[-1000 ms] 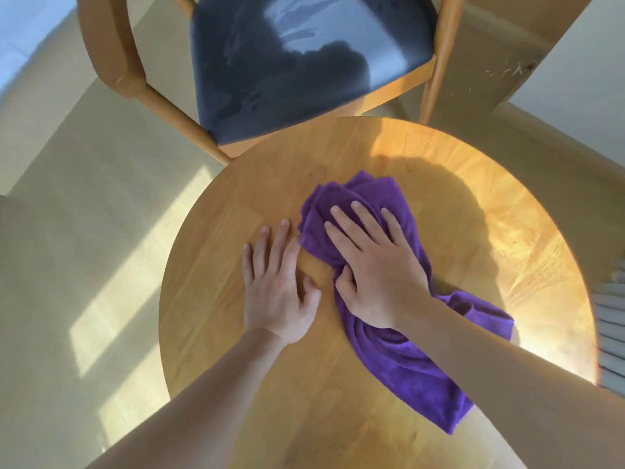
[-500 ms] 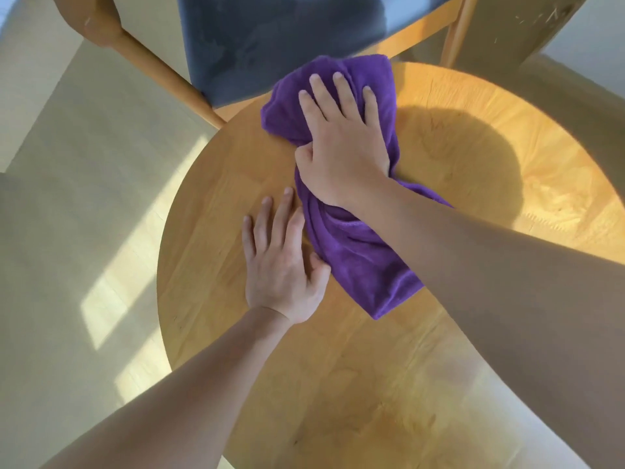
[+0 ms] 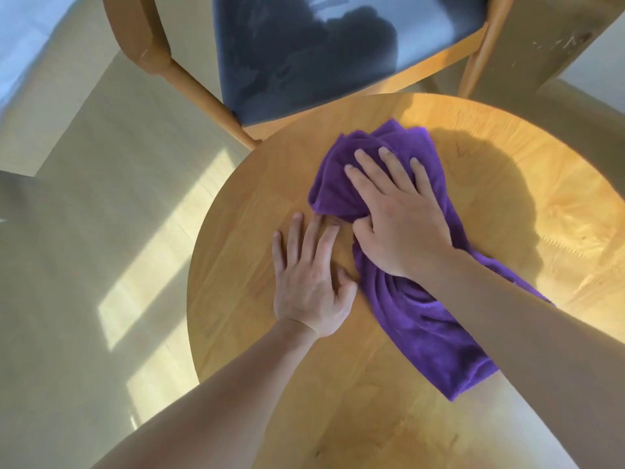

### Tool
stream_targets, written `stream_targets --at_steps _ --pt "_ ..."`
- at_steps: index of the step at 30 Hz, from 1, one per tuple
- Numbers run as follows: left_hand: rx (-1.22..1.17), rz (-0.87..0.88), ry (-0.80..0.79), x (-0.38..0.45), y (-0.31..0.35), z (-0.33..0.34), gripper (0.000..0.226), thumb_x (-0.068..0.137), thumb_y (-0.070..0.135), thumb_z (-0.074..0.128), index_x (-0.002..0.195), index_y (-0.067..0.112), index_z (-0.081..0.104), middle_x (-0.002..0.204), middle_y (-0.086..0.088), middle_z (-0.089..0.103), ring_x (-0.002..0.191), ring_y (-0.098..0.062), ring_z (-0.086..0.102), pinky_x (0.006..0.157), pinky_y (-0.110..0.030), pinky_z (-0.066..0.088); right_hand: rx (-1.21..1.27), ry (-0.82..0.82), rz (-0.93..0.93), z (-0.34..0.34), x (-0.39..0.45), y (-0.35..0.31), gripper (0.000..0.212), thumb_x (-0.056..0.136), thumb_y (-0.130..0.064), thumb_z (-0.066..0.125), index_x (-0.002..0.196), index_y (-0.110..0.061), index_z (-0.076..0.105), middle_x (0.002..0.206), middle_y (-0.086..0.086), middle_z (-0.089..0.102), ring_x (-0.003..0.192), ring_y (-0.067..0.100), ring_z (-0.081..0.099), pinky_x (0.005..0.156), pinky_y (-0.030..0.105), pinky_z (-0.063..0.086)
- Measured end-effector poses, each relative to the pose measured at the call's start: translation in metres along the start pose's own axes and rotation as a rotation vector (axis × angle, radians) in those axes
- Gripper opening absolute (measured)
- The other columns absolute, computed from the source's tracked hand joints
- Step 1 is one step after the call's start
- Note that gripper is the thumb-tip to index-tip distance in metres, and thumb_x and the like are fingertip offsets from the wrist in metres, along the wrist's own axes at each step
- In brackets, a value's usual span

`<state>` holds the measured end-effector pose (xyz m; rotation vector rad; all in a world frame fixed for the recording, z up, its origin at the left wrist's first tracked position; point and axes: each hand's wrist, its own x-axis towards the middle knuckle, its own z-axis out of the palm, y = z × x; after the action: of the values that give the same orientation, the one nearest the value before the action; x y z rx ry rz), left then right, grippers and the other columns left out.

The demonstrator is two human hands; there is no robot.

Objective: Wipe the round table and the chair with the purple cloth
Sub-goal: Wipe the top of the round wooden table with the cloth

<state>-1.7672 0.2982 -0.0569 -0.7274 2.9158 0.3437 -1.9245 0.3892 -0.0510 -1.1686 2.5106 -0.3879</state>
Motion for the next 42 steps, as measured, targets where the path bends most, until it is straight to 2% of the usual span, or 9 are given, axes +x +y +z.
stream_targets --at_steps 3,8,13,17,22,26,32,37,42 --pt "-0.014 0.0 0.013 0.0 -0.001 0.001 0.071 0.08 0.034 0.048 0.149 0.017 0.04 0.17 -0.002 0.024 0.159 -0.028 0.01 0.126 -0.059 0.008 -0.032 0.026 0.027 0.003 0.035 -0.012 0.071 0.093 -0.041 0.031 0.161 -0.024 0.018 0.17 -0.003 0.007 0.157 0.023 -0.001 0.126 0.052 -0.002" --pt "-0.04 -0.029 0.012 0.001 0.0 0.003 0.084 0.078 0.033 0.049 0.156 0.008 0.032 0.169 -0.003 0.025 0.159 -0.026 0.009 0.127 -0.056 0.007 -0.046 0.054 -0.037 0.007 0.076 -0.029 0.07 0.094 -0.043 0.029 0.161 -0.023 0.019 0.17 -0.002 0.01 0.157 0.025 0.001 0.125 0.055 0.0" --pt "-0.026 -0.028 0.017 0.0 0.002 0.002 0.082 0.08 0.035 0.047 0.155 0.007 0.031 0.168 -0.005 0.026 0.158 -0.029 0.012 0.126 -0.059 0.011 0.033 0.037 -0.101 0.002 0.071 -0.023 0.066 0.096 -0.04 0.029 0.16 -0.025 0.024 0.169 -0.006 0.013 0.157 0.023 0.001 0.125 0.052 -0.002" --pt "-0.017 -0.017 0.034 0.0 0.001 0.002 0.08 0.085 0.044 0.046 0.155 0.009 0.032 0.167 -0.004 0.029 0.158 -0.03 0.014 0.126 -0.059 0.012 0.084 0.022 -0.132 0.003 0.042 -0.016 0.064 0.094 -0.035 0.033 0.157 -0.027 0.032 0.168 -0.008 0.02 0.157 0.02 0.006 0.126 0.049 0.0" --pt "-0.012 0.005 0.022 0.0 -0.001 0.001 0.079 0.086 0.051 0.049 0.153 0.009 0.036 0.163 -0.005 0.035 0.158 -0.031 0.015 0.125 -0.061 0.014 0.084 0.046 -0.086 0.008 0.003 -0.009 0.067 0.089 -0.033 0.03 0.155 -0.027 0.037 0.166 -0.008 0.025 0.156 0.018 0.011 0.127 0.047 0.003" --pt "-0.07 0.008 0.017 0.0 -0.003 0.0 0.079 0.085 0.049 0.049 0.154 0.013 0.035 0.166 0.0 0.029 0.159 -0.027 0.01 0.126 -0.06 0.009 0.034 0.073 -0.048 0.01 0.005 -0.014 0.069 0.087 -0.033 0.027 0.155 -0.027 0.037 0.166 -0.009 0.026 0.156 0.018 0.011 0.126 0.049 0.007" --pt "-0.111 0.022 0.011 0.001 -0.006 0.002 0.087 0.08 0.045 0.064 0.156 0.016 0.034 0.167 0.004 0.026 0.159 -0.024 0.005 0.126 -0.058 0.004 -0.006 0.108 0.062 0.014 0.012 -0.025 0.07 0.085 -0.029 0.034 0.155 -0.025 0.035 0.167 -0.008 0.022 0.156 0.018 0.009 0.126 0.049 0.005" --pt "-0.135 0.006 -0.008 0.002 -0.007 0.002 0.089 0.08 0.04 0.058 0.16 0.017 0.027 0.17 0.004 0.02 0.159 -0.022 0.005 0.127 -0.055 0.002 -0.02 0.155 0.157 0.019 0.031 -0.043 0.072 0.086 -0.029 0.037 0.157 -0.024 0.029 0.168 -0.007 0.018 0.156 0.02 0.006 0.126 0.051 0.002" --pt "-0.139 0.003 -0.017 0.002 -0.008 0.001 0.092 0.076 0.039 0.053 0.161 0.012 0.026 0.171 0.0 0.02 0.159 -0.021 0.005 0.127 -0.055 0.003 -0.075 0.145 0.165 0.021 0.037 -0.047 0.077 0.083 -0.038 0.027 0.159 -0.025 0.024 0.169 -0.006 0.015 0.157 0.022 0.004 0.126 0.051 0.003"
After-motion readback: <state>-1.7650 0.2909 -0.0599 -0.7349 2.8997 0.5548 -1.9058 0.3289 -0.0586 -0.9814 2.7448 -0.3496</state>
